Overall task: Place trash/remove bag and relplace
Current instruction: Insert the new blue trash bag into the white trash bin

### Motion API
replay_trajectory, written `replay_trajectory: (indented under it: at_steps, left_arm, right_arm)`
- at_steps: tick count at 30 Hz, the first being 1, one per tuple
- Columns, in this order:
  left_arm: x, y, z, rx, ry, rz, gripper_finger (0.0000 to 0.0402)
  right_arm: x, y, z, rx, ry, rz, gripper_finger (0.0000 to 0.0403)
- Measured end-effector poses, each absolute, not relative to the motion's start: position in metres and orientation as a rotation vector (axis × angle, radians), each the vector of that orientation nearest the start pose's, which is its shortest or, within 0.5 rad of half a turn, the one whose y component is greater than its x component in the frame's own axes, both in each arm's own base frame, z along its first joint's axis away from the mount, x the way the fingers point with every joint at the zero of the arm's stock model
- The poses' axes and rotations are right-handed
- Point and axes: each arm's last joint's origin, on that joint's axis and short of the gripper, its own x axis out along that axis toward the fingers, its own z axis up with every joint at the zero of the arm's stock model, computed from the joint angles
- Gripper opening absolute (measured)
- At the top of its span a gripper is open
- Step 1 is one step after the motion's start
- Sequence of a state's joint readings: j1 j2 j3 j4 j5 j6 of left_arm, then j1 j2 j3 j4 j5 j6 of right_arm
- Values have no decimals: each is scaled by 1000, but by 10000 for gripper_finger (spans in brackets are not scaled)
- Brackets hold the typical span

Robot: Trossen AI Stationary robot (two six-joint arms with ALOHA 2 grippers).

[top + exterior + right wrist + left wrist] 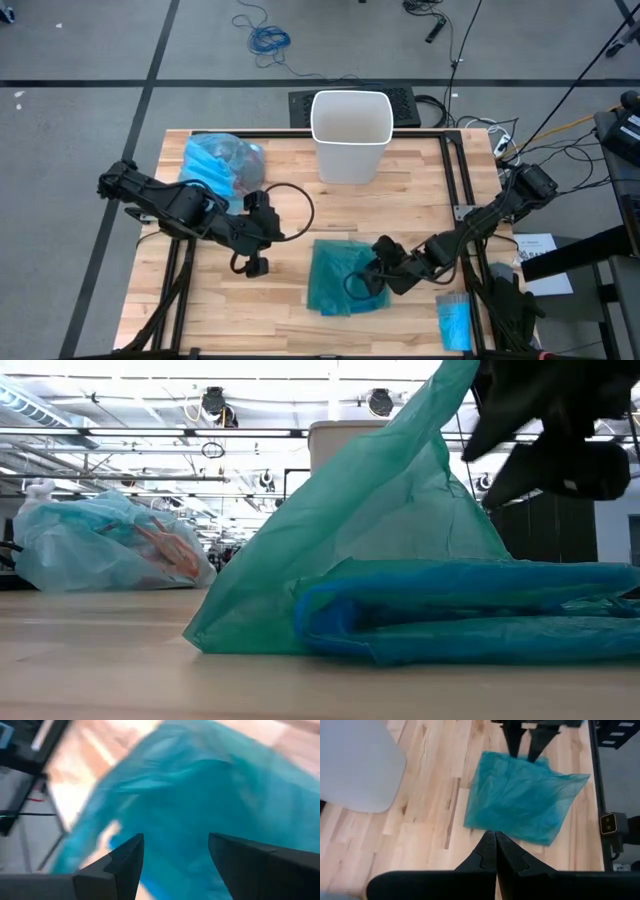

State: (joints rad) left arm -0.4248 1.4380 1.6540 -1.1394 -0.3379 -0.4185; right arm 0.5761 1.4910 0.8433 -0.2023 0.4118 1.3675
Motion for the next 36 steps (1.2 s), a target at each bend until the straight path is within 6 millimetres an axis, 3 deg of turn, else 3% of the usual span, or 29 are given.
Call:
replay_trajectory:
  at_steps: [7,17,22,26,31,36]
  left_arm:
    - [250,-103,391,-65,879,100,0]
    - [253,-105,393,-108,853,94,0]
    - [253,-105,393,-111,850,89,0]
    - [254,-105,394,-117,837,87,0]
    - [255,-104,394,-116,836,91,0]
    - [255,-103,394,-112,836,90,0]
  right_arm:
    - [254,160,200,976,787,-189,212]
    - [267,144,187,994,800,-278,172]
    - [286,135,181,1001,765,-211,154]
    - [306,126,181,1042,640,-146,147]
    - [328,110,189,1075,469,-78,145]
    - [350,83,206,1014,393,-135,145]
